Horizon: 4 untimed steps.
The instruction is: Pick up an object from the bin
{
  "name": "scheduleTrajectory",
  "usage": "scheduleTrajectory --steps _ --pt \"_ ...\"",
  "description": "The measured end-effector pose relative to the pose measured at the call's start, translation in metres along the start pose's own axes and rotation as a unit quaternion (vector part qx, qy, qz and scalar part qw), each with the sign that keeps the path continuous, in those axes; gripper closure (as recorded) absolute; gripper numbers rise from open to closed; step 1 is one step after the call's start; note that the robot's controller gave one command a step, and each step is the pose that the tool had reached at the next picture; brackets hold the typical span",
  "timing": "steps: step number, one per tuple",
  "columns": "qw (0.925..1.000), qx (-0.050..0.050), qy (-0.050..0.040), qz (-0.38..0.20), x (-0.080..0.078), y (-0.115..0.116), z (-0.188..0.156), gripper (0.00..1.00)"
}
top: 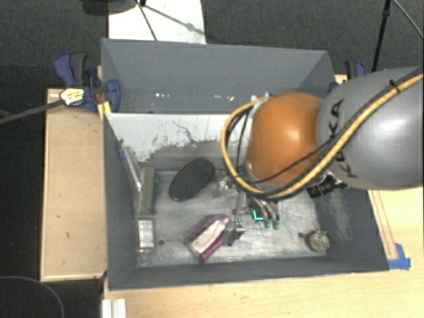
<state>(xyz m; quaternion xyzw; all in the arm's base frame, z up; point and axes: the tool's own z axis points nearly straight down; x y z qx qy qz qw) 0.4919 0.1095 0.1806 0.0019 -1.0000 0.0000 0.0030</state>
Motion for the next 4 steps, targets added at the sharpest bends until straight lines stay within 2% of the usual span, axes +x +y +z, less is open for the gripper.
scheduleTrajectory --steps 1,2,3,4 --pt "0.9708 0.0 -0.0075 -0.24 0.002 0.012 0.109 0.0" --pt "0.943 0.0 -0.0059 -0.333 0.008 0.024 0.08 0.0" --pt "0.9179 0.001 -0.0056 -0.397 -0.004 0.013 0.078 0.0" --pt "0.8442 0.001 -0.0046 -0.536 0.0 0.028 0.109 0.0"
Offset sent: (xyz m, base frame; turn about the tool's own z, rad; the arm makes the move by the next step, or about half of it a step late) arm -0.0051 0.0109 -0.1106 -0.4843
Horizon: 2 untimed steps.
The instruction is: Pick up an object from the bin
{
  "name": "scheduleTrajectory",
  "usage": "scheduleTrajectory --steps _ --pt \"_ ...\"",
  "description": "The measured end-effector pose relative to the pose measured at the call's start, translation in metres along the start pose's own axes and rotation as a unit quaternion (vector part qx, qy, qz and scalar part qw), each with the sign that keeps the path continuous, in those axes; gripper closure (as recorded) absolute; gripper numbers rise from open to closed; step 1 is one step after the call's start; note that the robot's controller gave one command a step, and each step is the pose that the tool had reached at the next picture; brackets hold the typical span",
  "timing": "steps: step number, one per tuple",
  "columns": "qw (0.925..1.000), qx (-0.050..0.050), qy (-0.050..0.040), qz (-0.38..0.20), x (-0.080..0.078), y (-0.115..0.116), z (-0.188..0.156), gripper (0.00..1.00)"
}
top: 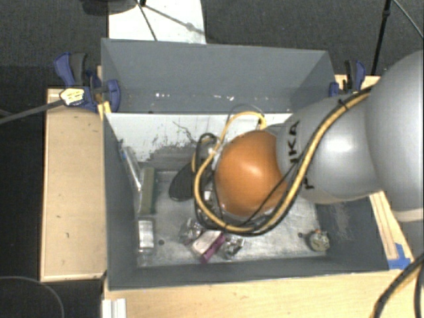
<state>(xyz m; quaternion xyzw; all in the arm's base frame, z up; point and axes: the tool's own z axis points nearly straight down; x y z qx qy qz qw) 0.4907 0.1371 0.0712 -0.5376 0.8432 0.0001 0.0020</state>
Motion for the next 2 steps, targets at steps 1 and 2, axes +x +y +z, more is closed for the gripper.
scheduleTrajectory --steps 1,2 --pt "1.0 -0.001 -0.0002 0.004 -0.0007 -0.0003 -0.0004 0.0" --pt "1.0 0.001 -0.002 0.006 -0.0023 -0.0014 -0.0024 1.0"
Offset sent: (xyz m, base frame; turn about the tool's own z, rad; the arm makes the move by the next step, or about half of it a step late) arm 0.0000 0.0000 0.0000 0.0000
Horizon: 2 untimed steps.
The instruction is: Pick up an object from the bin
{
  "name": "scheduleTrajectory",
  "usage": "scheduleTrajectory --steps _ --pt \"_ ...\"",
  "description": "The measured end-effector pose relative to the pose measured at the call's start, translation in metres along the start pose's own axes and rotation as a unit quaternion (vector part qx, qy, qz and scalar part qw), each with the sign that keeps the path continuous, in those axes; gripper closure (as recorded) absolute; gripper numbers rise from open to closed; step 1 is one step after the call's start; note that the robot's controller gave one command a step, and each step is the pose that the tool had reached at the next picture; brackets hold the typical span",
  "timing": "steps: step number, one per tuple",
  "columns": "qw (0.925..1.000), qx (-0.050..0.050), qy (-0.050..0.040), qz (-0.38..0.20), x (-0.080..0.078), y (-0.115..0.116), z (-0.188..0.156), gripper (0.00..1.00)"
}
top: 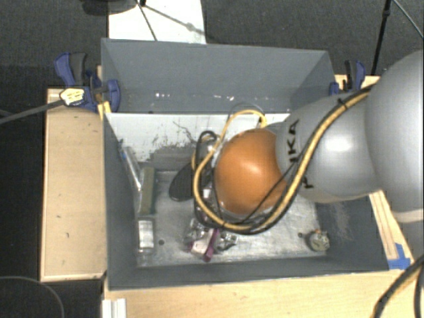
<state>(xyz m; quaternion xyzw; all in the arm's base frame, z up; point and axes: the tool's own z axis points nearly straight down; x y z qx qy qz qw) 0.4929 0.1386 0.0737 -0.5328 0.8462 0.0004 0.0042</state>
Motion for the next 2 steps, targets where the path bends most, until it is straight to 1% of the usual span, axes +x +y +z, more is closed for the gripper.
scheduleTrajectory --steps 1,2 --pt "1.0 -0.002 0.0013 0.005 -0.001 0.0 -0.002 1.0" --pt "1.0 0.0 0.0014 0.01 -0.002 -0.001 -0.049 1.0"
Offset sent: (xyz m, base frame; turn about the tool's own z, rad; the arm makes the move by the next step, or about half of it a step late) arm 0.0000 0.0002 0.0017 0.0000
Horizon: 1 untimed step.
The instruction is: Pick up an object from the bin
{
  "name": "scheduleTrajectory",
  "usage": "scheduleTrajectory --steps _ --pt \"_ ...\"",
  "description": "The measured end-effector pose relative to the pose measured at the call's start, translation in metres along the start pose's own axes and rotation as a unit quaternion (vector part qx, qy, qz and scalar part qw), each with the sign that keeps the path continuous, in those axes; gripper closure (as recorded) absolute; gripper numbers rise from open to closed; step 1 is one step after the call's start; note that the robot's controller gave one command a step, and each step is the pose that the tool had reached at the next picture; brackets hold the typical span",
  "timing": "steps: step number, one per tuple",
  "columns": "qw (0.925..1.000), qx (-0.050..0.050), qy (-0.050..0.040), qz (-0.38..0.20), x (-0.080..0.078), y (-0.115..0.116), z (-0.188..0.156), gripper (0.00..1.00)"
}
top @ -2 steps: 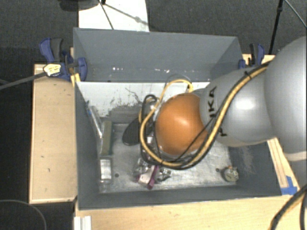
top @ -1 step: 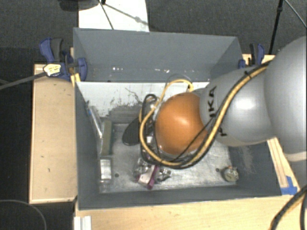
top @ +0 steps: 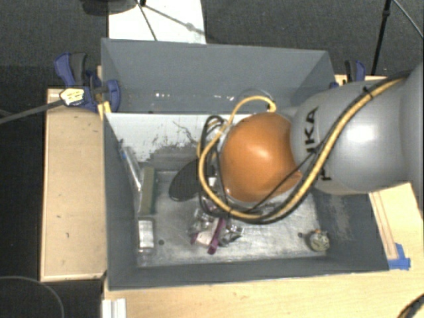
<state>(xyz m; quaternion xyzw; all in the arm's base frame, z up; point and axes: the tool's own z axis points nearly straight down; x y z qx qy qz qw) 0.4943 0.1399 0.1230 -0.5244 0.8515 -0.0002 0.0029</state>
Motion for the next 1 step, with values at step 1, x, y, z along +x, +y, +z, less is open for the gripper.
scheduleTrajectory --steps 1 --pt "1.0 0.0 0.0004 0.006 -0.0009 -0.0005 -0.039 1.0"
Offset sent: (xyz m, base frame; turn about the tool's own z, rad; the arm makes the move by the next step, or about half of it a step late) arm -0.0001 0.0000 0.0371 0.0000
